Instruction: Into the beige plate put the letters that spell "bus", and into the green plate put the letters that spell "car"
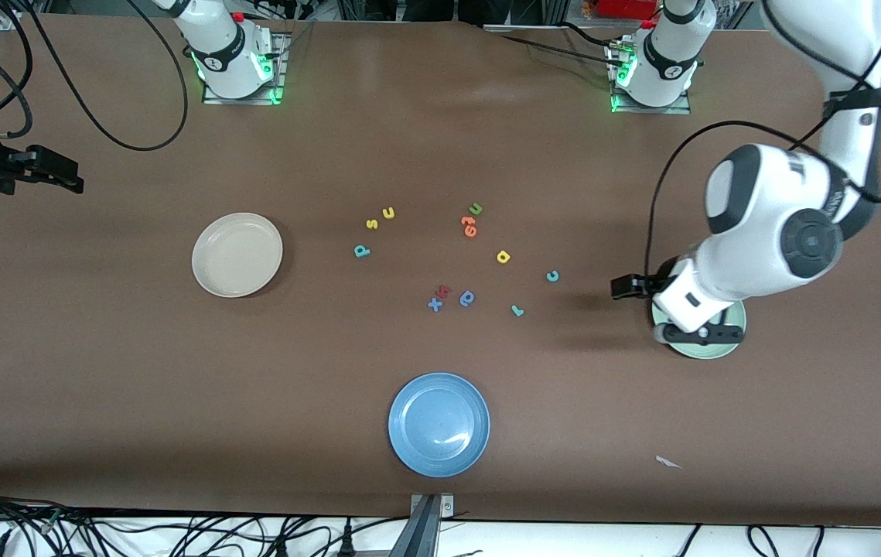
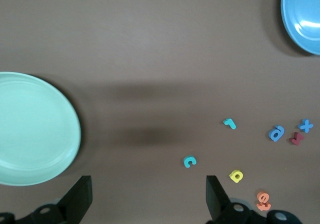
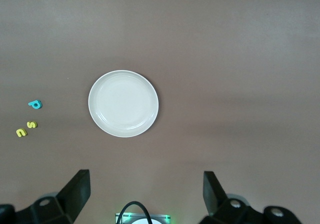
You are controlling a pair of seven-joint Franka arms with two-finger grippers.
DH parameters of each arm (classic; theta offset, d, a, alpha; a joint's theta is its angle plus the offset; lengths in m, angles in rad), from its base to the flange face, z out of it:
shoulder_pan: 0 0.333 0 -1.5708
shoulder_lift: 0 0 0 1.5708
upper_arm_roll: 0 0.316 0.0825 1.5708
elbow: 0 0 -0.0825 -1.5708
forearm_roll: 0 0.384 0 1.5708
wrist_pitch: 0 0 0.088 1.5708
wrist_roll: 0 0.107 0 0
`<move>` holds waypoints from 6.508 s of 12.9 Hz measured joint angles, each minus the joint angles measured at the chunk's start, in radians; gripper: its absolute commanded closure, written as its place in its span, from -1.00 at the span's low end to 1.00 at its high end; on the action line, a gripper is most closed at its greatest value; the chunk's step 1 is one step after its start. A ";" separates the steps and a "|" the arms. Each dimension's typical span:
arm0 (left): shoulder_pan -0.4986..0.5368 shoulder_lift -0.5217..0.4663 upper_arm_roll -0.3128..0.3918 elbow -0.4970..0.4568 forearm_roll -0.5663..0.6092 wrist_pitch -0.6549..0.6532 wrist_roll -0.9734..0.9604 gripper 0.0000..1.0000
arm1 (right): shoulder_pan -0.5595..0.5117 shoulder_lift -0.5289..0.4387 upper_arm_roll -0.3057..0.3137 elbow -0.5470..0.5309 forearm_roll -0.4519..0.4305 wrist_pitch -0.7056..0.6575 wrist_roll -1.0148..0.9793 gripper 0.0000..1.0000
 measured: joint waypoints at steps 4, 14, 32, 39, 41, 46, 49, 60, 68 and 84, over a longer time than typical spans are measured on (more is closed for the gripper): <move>-0.123 0.018 -0.001 -0.167 0.023 0.223 -0.114 -1.00 | -0.003 0.008 -0.014 0.000 0.000 -0.023 0.000 -1.00; -0.273 0.014 0.001 -0.415 0.091 0.511 -0.186 -0.97 | -0.003 0.015 -0.018 0.000 0.000 -0.035 0.000 -1.00; -0.271 0.076 0.007 -0.495 0.092 0.676 -0.341 -0.58 | 0.003 0.037 0.015 -0.029 0.095 0.086 0.002 -1.00; -0.280 0.118 0.006 -0.430 0.092 0.623 -0.371 0.40 | 0.006 0.089 0.078 -0.072 0.096 0.096 0.000 -1.00; -0.281 0.116 0.005 -0.427 0.092 0.619 -0.371 0.55 | 0.006 0.090 0.087 -0.079 0.096 0.093 0.000 -1.00; -0.271 0.115 0.024 -0.333 0.096 0.392 -0.350 0.61 | 0.007 0.109 0.138 -0.158 0.098 0.217 0.012 -1.00; -0.203 0.110 0.037 -0.201 0.107 0.195 -0.208 0.61 | 0.009 0.125 0.208 -0.211 0.098 0.293 0.102 -1.00; 0.094 0.119 0.038 -0.172 0.376 0.180 0.415 -1.00 | 0.123 0.317 0.330 -0.236 -0.069 0.501 0.442 -1.00; 0.020 0.127 -0.076 -0.167 0.176 0.252 0.005 -1.00 | 0.193 0.376 0.369 -0.418 -0.100 0.873 0.615 -1.00; -0.319 0.147 -0.115 -0.387 0.168 0.625 -0.749 -0.25 | 0.193 0.478 0.413 -0.596 -0.311 1.198 0.616 -0.91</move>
